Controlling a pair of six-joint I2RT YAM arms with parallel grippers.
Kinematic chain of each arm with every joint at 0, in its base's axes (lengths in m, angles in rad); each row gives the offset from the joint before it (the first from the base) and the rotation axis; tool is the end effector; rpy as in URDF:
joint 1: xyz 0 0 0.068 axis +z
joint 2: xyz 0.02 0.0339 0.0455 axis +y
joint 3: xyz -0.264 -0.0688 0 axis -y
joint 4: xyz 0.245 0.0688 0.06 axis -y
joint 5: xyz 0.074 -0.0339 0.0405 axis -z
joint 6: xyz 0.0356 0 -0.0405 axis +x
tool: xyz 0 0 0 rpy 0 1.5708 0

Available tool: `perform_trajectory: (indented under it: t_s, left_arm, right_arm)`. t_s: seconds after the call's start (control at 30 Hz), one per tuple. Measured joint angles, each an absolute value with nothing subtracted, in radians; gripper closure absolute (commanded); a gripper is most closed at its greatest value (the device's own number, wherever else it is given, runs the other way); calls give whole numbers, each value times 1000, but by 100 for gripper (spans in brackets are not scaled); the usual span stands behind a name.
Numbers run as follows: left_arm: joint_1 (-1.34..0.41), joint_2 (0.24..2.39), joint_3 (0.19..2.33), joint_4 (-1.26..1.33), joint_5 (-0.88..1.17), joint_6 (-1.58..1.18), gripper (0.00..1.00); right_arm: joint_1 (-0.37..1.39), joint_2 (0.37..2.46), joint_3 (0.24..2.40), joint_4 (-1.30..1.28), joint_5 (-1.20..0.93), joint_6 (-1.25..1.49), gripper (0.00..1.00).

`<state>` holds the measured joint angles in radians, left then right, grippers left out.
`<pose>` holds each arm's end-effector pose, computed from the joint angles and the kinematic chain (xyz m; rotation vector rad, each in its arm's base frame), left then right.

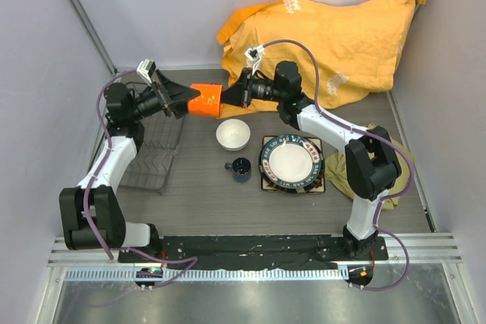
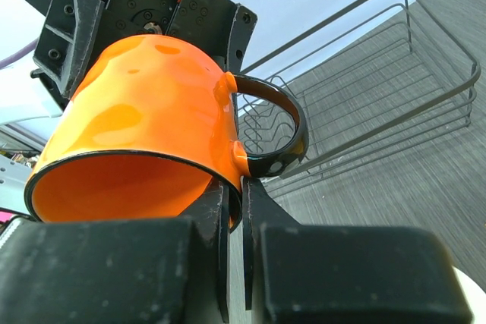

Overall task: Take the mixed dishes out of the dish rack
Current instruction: Pick up the cup from the dish rack.

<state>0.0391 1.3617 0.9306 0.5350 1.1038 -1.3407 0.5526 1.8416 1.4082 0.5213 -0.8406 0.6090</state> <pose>0.3034 -0.0199 0.3332 -0.1664 1.8337 -1.7668 0.3568 0.2512 0.3280 -0.7131 1.5721 1.5092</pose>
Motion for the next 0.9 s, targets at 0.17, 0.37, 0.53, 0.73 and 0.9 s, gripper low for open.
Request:
perform_trajectory:
  t_s: [0.17, 0.37, 0.53, 0.73, 0.9]
  left_arm:
    - [45, 1351, 931, 485, 1113, -1304, 8]
    - [60, 1346, 931, 444, 1123, -1252, 0]
    - [75, 1343, 931, 444, 1120, -1203, 0]
    - [83, 1343, 931, 440, 1121, -1185, 0]
    - [96, 1343, 931, 439, 1122, -1174, 0]
  right_arm:
    - [554, 1841, 1388, 536, -841, 615, 99]
    - [558, 1833, 1362, 548, -851, 635, 99]
    - [557, 1822, 1350, 537, -852, 654, 99]
    - [557, 1819, 1343, 537, -852, 661, 99]
    - [557, 1814, 1342, 519, -852, 657, 99]
